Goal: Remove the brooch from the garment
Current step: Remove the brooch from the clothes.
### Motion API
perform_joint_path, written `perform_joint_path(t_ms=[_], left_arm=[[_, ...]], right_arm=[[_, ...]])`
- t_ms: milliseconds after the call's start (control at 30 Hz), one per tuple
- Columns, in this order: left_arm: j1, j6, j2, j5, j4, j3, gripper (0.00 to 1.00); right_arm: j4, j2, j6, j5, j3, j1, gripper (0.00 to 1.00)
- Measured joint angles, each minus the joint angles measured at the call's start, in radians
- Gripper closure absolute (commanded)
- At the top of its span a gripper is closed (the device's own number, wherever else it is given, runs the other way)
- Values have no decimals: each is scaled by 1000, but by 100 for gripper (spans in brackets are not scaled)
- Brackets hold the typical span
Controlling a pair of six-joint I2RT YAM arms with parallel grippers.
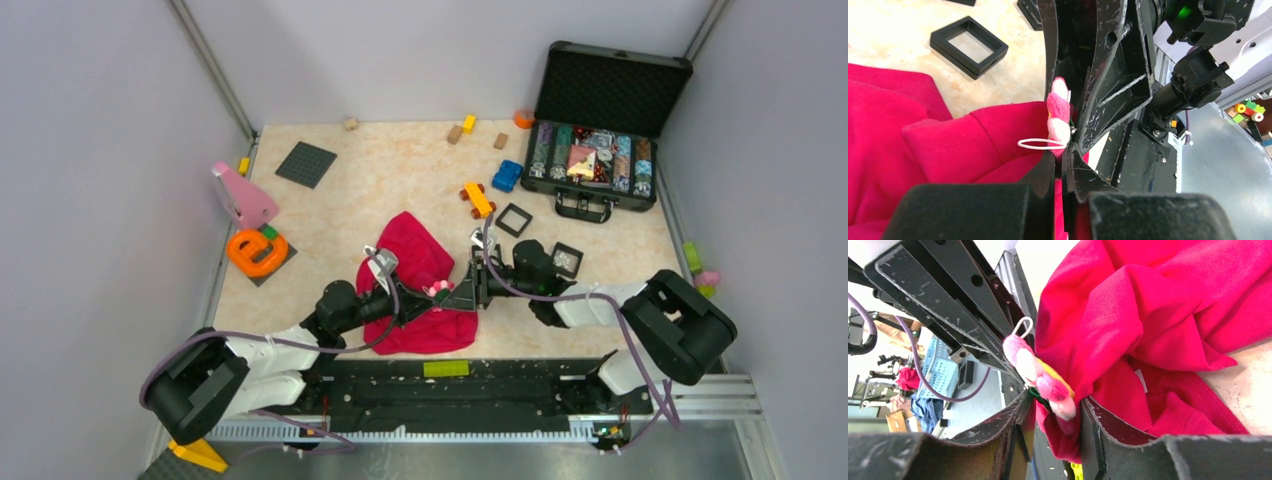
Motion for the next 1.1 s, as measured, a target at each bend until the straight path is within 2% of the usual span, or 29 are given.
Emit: perform_joint_path(t_ms=[100, 133, 200, 267, 433, 533, 733, 867, 900, 1100], left_arm=[[-12, -2, -18, -8, -31, 0, 100], [-18, -3, -34, -14, -40, 0, 100], [-25, -3, -72, -21, -55, 0, 100], [-34, -4, -110, -19, -76, 0, 100], [-49, -5, -145, -11, -161, 0, 100], [-49, -8, -145, -16, -198, 0, 100], [-38, -16, -164, -32, -221, 0, 100], [-26, -24, -187, -53, -225, -2, 100], [-23, -26, -195, -63, -231, -2, 100], [-8, -34, -230, -103, -251, -6, 100]], right_arm=[[-18, -21, -13, -1, 0, 0, 60], [-21, -32, -15, -3, 0, 0, 56], [-18, -62, -16, -7, 0, -6, 41], [-8, -85, -11, -6, 0, -13, 34], [51, -131, -11, 13, 0, -31, 29], [61, -142, -14, 21, 0, -34, 23], [63, -142, -17, 23, -3, -35, 25], [56, -148, -42, 20, -11, -38, 46], [51, -153, -50, 19, -16, -39, 46], [-75, -194, -142, 35, -19, -19, 16]])
